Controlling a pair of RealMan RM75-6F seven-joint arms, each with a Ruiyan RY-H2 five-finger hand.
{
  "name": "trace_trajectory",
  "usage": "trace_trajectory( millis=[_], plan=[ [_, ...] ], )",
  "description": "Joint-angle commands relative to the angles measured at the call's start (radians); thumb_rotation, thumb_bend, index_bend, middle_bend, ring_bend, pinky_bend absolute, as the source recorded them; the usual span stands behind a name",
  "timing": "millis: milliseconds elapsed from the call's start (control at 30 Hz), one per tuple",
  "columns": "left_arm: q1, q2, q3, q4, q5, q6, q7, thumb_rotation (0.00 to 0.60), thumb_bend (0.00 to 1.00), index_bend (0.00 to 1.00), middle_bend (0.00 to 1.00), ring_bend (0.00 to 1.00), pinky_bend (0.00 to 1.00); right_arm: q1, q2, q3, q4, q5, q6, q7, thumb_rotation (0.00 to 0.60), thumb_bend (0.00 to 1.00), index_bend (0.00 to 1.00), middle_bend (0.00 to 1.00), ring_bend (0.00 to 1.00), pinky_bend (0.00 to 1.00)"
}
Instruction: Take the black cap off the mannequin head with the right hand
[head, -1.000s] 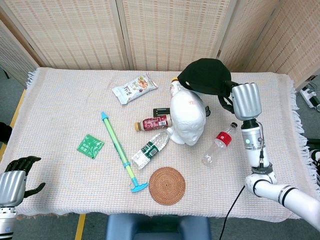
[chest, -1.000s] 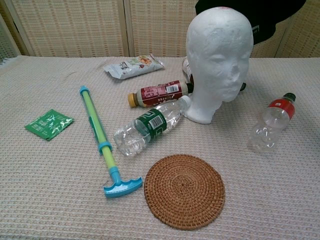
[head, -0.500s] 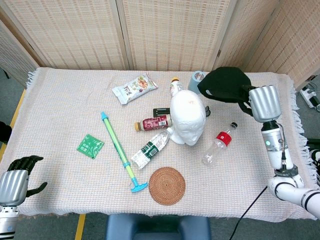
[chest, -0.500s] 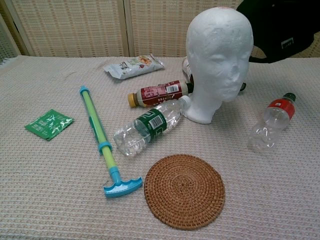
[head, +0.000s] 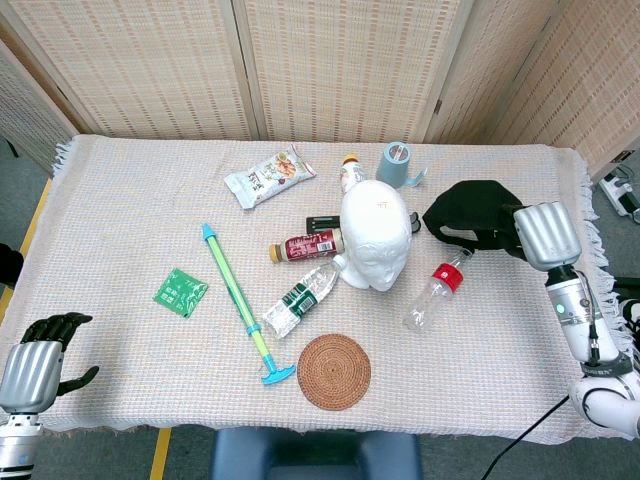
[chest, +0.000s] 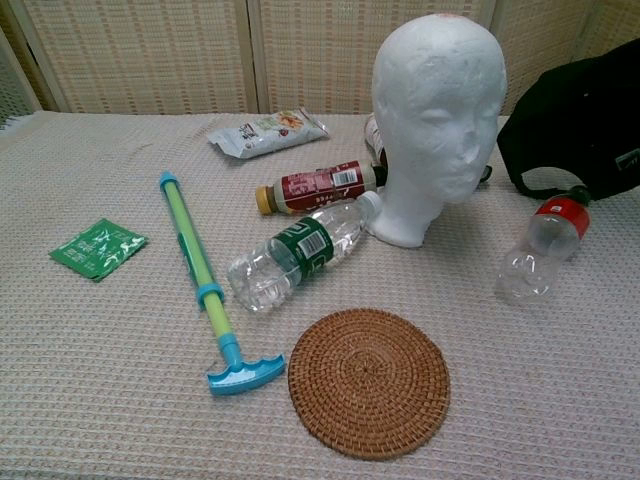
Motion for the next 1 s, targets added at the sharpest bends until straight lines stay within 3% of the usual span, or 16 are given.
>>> trace_trajectory(
  millis=[33, 133, 267, 333, 367, 433, 467, 533, 700, 833, 1000],
  plan=[
    [0.000, 0.003, 0.002, -0.007, -0.001, -0.002, 0.008, 0.600, 0.17, 0.28, 0.29, 0.24, 0.25, 0.036, -0.070, -0.020, 0.080, 0.014, -0.062, -0.023, 0.600, 0.60, 0.78, 0.67, 0.90, 1.00],
    [0.000, 0.005, 0.001, -0.014, -0.002, -0.001, 0.015, 0.600, 0.18, 0.28, 0.29, 0.24, 0.25, 0.064, -0.130, -0.024, 0.148, 0.036, -0.112, -0.050, 0.600, 0.55, 0.71, 0.65, 0.84, 1.00],
    [0.000, 0.006, 0.002, -0.018, -0.005, -0.002, 0.021, 0.600, 0.18, 0.28, 0.28, 0.24, 0.25, 0.089, -0.187, -0.021, 0.183, 0.098, -0.186, -0.121, 0.600, 0.27, 0.37, 0.48, 0.60, 0.97],
    [0.001, 0.007, 0.003, -0.019, -0.005, -0.002, 0.021, 0.600, 0.18, 0.28, 0.28, 0.24, 0.25, 0.094, -0.196, -0.017, 0.170, 0.134, -0.214, -0.154, 0.600, 0.11, 0.16, 0.33, 0.44, 0.83],
    [0.001, 0.008, 0.003, -0.018, -0.004, -0.001, 0.020, 0.600, 0.18, 0.28, 0.28, 0.24, 0.25, 0.095, -0.193, -0.014, 0.152, 0.156, -0.229, -0.171, 0.600, 0.05, 0.07, 0.26, 0.36, 0.71],
    [0.002, 0.008, 0.003, -0.017, -0.005, 0.000, 0.018, 0.600, 0.18, 0.28, 0.28, 0.24, 0.25, 0.093, -0.183, -0.009, 0.121, 0.184, -0.239, -0.193, 0.600, 0.00, 0.00, 0.15, 0.24, 0.54],
    [0.003, 0.009, 0.003, -0.015, -0.007, 0.000, 0.016, 0.600, 0.18, 0.28, 0.28, 0.24, 0.25, 0.089, -0.170, -0.006, 0.097, 0.200, -0.241, -0.202, 0.600, 0.00, 0.00, 0.10, 0.18, 0.47],
    [0.004, 0.010, 0.003, -0.013, -0.009, 0.000, 0.011, 0.600, 0.17, 0.28, 0.28, 0.24, 0.25, 0.076, -0.140, -0.002, 0.045, 0.219, -0.232, -0.205, 0.600, 0.00, 0.00, 0.06, 0.14, 0.43],
    [0.005, 0.008, 0.003, -0.002, -0.010, 0.000, -0.003, 0.600, 0.18, 0.28, 0.28, 0.24, 0.25, 0.012, -0.033, -0.009, -0.107, 0.209, -0.145, -0.195, 0.600, 0.00, 0.00, 0.04, 0.13, 0.41],
    [0.003, 0.003, 0.000, 0.008, -0.010, -0.001, -0.014, 0.600, 0.18, 0.28, 0.28, 0.24, 0.25, -0.068, 0.070, -0.030, -0.254, 0.168, -0.038, -0.167, 0.600, 0.00, 0.02, 0.13, 0.22, 0.43],
    [-0.001, -0.006, -0.005, 0.020, -0.013, -0.004, -0.025, 0.600, 0.18, 0.28, 0.28, 0.24, 0.25, -0.186, 0.168, -0.089, -0.399, 0.075, 0.115, -0.127, 0.600, 0.07, 0.22, 0.28, 0.33, 0.50]
  ],
)
